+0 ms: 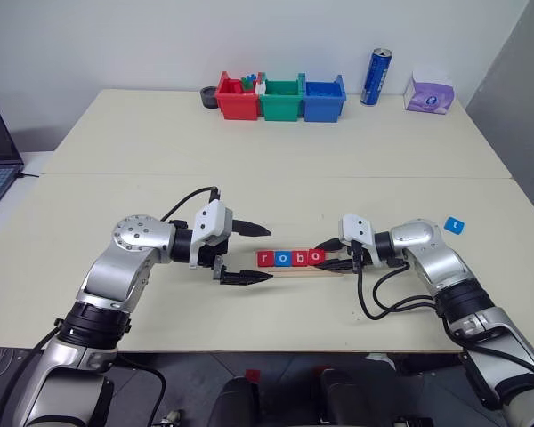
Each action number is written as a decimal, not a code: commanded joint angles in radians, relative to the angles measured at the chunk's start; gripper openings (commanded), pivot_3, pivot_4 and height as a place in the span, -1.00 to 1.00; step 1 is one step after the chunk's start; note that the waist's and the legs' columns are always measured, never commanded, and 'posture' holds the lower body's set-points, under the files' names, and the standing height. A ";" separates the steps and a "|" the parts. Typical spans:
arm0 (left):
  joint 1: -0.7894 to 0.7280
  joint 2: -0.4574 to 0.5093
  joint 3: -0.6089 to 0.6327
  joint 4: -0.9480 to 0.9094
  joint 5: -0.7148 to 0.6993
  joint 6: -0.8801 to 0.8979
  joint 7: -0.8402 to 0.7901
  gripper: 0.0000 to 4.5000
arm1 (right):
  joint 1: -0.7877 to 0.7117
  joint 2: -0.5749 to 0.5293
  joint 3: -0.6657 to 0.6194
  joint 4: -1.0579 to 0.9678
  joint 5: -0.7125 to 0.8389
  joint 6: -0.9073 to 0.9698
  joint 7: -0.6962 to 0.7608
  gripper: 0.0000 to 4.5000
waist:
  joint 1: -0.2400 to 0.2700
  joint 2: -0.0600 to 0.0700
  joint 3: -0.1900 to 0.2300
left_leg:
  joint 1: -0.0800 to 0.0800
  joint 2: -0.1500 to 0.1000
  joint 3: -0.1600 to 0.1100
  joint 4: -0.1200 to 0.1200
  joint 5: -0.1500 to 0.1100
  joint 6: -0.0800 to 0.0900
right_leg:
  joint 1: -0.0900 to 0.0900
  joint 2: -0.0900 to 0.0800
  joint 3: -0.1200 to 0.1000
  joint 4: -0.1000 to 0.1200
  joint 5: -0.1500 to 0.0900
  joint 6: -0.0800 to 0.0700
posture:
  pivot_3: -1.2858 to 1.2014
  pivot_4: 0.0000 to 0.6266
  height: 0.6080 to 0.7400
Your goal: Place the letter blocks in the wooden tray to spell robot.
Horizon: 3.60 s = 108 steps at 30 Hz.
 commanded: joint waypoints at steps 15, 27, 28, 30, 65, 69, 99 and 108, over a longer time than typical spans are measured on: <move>-0.021 -0.019 -0.002 -0.010 0.013 -0.037 -0.003 1.00 | -0.013 -0.031 -0.116 -0.095 0.109 0.183 -0.010 0.98 | 0.001 0.000 0.000 | 0.000 0.000 0.000 0.000 0.000 0.000 | 0.000 0.000 0.000 0.000 0.000 0.000 | 0.03 -0.52 1.00; -0.120 -0.241 -0.091 0.054 0.083 -0.069 0.114 1.00 | 0.224 0.006 -0.552 -0.606 0.121 0.619 -0.723 0.98 | 0.008 0.000 0.000 | -0.002 -0.001 -0.002 0.000 0.000 0.000 | 0.000 -0.001 0.001 0.000 0.000 0.000 | 0.03 -0.52 1.00; -0.134 -0.265 -0.099 0.064 0.087 -0.071 0.123 1.00 | 0.234 0.028 -0.584 -0.612 0.107 0.636 -0.793 0.98 | 0.007 0.000 0.000 | -0.002 -0.002 -0.001 0.000 0.000 0.000 | 0.000 -0.001 0.001 0.001 0.000 0.000 | 0.03 -0.52 1.00; -0.166 -0.310 -0.117 0.094 0.101 -0.082 0.137 1.00 | 0.254 0.070 -0.639 -0.610 0.071 0.665 -0.934 0.98 | 0.007 0.000 0.000 | -0.002 -0.002 -0.001 0.000 0.000 0.000 | 0.000 -0.001 0.002 0.000 0.000 0.000 | 0.03 -0.52 1.00; -0.228 -0.333 -0.137 0.143 0.129 -0.116 0.122 1.00 | 0.191 0.246 -0.720 -0.298 0.038 0.627 -1.441 -0.36 | -0.001 0.003 -0.002 | -0.001 -0.001 0.001 -0.001 0.000 0.000 | 0.000 0.001 0.004 0.000 0.000 0.000 | 0.03 -0.52 1.00; -0.229 -0.332 -0.138 0.143 0.128 -0.118 0.118 1.00 | 0.207 0.236 -0.692 -0.331 0.030 0.645 -1.421 -0.35 | -0.001 0.003 -0.002 | -0.001 -0.001 0.001 -0.002 0.000 0.000 | 0.000 0.001 0.004 0.000 0.000 0.000 | 0.03 -0.52 1.00; -0.003 -0.050 -0.064 -0.106 0.032 -0.057 0.021 1.00 | 0.485 0.398 -0.382 -1.209 0.224 1.496 -1.243 -0.02 | -0.002 0.004 -0.002 | -0.001 0.001 -0.003 -0.003 0.000 0.000 | -0.001 0.003 0.002 -0.001 -0.001 0.000 | 0.03 -0.52 1.00; -0.035 -0.068 -0.072 -0.057 0.040 -0.075 0.013 1.00 | 0.421 0.316 -0.441 -1.276 0.240 1.511 -1.161 0.99 | -0.002 0.004 -0.002 | -0.001 0.000 -0.001 -0.003 0.000 0.000 | -0.001 0.003 0.001 -0.001 -0.002 0.002 | 0.03 -0.52 1.00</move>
